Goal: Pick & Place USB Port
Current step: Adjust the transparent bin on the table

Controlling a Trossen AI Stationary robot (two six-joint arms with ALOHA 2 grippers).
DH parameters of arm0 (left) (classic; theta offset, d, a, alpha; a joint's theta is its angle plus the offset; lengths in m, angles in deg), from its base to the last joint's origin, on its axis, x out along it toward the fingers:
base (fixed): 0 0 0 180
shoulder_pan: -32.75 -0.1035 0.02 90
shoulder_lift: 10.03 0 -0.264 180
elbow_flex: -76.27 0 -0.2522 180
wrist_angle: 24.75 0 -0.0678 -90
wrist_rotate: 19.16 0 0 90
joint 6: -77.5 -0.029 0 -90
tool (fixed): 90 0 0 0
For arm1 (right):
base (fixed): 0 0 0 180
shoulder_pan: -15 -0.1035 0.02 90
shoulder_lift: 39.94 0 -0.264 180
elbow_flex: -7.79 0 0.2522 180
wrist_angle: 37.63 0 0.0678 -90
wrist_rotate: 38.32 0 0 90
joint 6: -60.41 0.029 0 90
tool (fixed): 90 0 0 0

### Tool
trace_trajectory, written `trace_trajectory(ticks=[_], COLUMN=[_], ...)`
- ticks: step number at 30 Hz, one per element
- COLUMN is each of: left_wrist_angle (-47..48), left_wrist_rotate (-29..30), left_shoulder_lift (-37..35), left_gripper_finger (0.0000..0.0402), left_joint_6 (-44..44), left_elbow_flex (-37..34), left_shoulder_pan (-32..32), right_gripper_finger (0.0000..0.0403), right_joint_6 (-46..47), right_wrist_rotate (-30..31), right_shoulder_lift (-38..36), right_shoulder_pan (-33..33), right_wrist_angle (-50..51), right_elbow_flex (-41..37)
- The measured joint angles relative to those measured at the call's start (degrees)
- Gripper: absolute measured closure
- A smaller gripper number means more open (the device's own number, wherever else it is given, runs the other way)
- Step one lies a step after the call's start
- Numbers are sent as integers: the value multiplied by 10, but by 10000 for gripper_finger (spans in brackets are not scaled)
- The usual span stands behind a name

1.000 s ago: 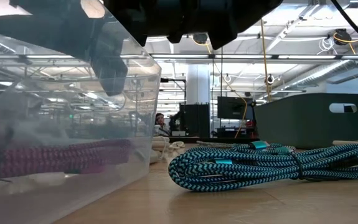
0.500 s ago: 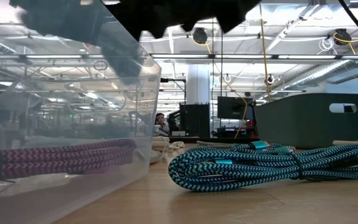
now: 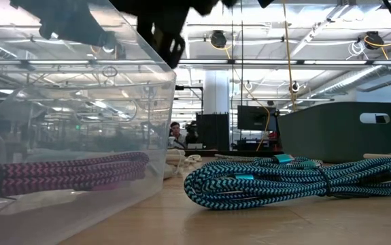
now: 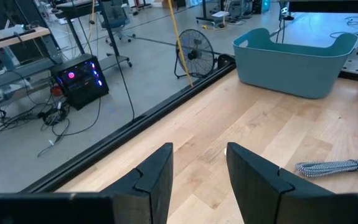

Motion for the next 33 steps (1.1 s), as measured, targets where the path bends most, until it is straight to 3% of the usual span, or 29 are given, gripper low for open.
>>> trace_trajectory(ticks=[5, 14, 21, 25, 33], left_wrist_angle=[0, 0, 5, 7, 8], left_wrist_rotate=[2, 1, 1, 1, 0], left_shoulder_lift=[0, 0, 0, 0, 0], left_gripper_finger=[247, 247, 247, 247, 247], left_joint_6=[1, 4, 6, 7, 11], left_elbow_flex=[0, 0, 0, 0, 0], left_shoulder_pan=[0, 0, 0, 0, 0], right_gripper_finger=[355, 357, 398, 400, 402], right_joint_6=[15, 0, -7, -22, -26], right_wrist_rotate=[-2, 55, 76, 129, 146], right_shoulder_lift=[9, 26, 40, 34, 30], right_shoulder_pan=[-8, -1, 6, 5, 6], right_wrist_angle=[-17, 38, 57, 73, 82], right_elbow_flex=[0, 0, 1, 1, 1])
